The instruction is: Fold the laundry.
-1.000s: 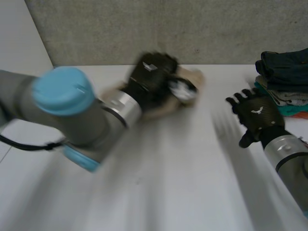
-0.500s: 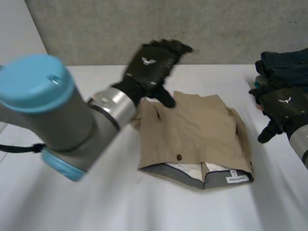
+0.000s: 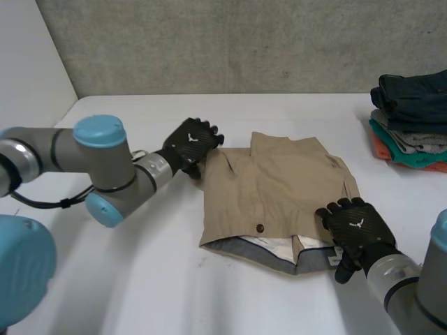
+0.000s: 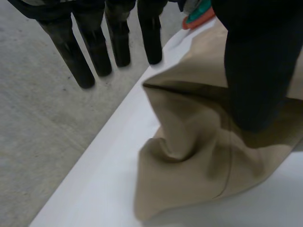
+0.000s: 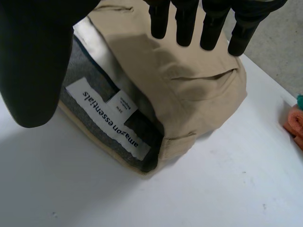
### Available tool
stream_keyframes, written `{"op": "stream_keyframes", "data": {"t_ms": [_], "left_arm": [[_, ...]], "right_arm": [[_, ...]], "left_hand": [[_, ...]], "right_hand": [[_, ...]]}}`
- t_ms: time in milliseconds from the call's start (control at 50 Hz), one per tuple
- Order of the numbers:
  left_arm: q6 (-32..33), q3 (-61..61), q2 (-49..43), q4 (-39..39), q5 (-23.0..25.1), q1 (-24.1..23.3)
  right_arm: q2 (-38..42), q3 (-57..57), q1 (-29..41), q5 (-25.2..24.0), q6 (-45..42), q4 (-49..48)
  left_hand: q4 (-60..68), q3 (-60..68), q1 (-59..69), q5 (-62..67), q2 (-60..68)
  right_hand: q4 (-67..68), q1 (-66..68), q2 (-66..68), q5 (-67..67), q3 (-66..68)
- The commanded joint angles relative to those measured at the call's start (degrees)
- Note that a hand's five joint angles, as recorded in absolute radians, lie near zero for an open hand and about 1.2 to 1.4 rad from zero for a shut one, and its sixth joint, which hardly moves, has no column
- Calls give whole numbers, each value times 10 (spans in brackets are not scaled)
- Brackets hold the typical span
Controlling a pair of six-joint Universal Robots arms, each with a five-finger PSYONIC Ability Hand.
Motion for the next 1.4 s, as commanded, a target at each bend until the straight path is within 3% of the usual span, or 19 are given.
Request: {"op": "stream_keyframes", "data": {"t_ms": [20, 60, 140, 240, 340, 440, 540, 660, 680, 700, 720, 760, 840, 980, 1120, 1180, 1260, 1300, 1400], "left_arm": [[-4, 25, -33, 2, -14, -21], [-4, 23, -33, 4, -25, -23], [-4, 3, -4, 26, -93, -27], [-3, -95, 139, 53, -176, -21], [-4, -209, 272, 54, -188, -23], [-7, -348, 395, 54, -189, -31], [-21, -427, 425, 55, -197, -70], [-48, -438, 365, 54, -251, -148], [-50, -432, 346, 55, -270, -161], [-50, -427, 339, 54, -278, -165], [-51, -423, 335, 54, -287, -167], [-52, -412, 335, 54, -307, -165], [-54, -409, 370, 52, -322, -150], [-55, -449, 461, 48, -315, -102], [-47, -514, 507, 48, -308, -56], [-46, -523, 501, 47, -259, -8], [-35, -517, 440, 46, -146, 44], [-24, -502, 396, 43, -87, 72], [5, -459, 316, 32, -22, 96]], "right_arm": [[46, -6, -3, 4, -2, -67], [47, -12, -8, 5, -9, -100], [47, -44, -16, 6, -32, -131], [43, -114, -19, 5, -77, -138], [54, -238, -16, 4, -89, -139], [166, -402, -9, -2, -89, -139], [262, -523, -3, -3, -80, -144], [338, -581, 1, -5, -75, -162], [346, -581, 1, -9, -73, -164], [349, -580, 1, -9, -72, -165], [351, -579, 1, -6, -70, -164], [342, -568, 0, -3, -71, -155], [272, -519, 0, 16, -74, -111], [77, -419, 1, 48, -70, 84], [-30, -325, 3, 34, -32, 296], [-65, -259, 6, 6, -17, 360], [-98, -165, 18, -50, -10, 345], [-108, -111, 32, -64, -6, 288], [-81, -36, 67, -48, 14, 121]], "left_hand": [[560, 562, 544, 559, 561], [561, 562, 545, 560, 562], [561, 562, 545, 560, 562], [561, 562, 545, 560, 562], [561, 562, 545, 560, 562], [561, 562, 545, 560, 562], [561, 562, 545, 560, 562], [561, 562, 545, 560, 562], [561, 562, 545, 560, 562], [458, 459, 442, 457, 459], [342, 343, 326, 341, 343], [40, 41, 24, 38, 40], [-115, -113, -131, -116, -114], [-108, -107, -124, -110, -108], [-85, -83, -101, -86, -84], [-30, -28, -46, -31, -29], [4, 6, -12, 3, 5], [28, 29, 12, 26, 28], [55, 56, 39, 53, 55]], "right_hand": [[478, 472, 480, 476, 478], [665, 659, 666, 662, 665], [666, 659, 667, 663, 666], [666, 659, 667, 663, 666], [666, 659, 667, 663, 666], [666, 659, 667, 663, 666], [666, 659, 667, 663, 666], [666, 659, 667, 663, 666], [500, 493, 501, 497, 500], [302, 295, 303, 299, 301], [141, 135, 143, 139, 141], [-34, -41, -33, -37, -34], [-34, -41, -33, -37, -34], [-34, -41, -33, -37, -34], [-34, -41, -33, -37, -34], [-25, -31, -24, -28, -25], [30, 24, 32, 28, 30], [54, 47, 55, 51, 54], [113, 106, 114, 110, 113]]}}
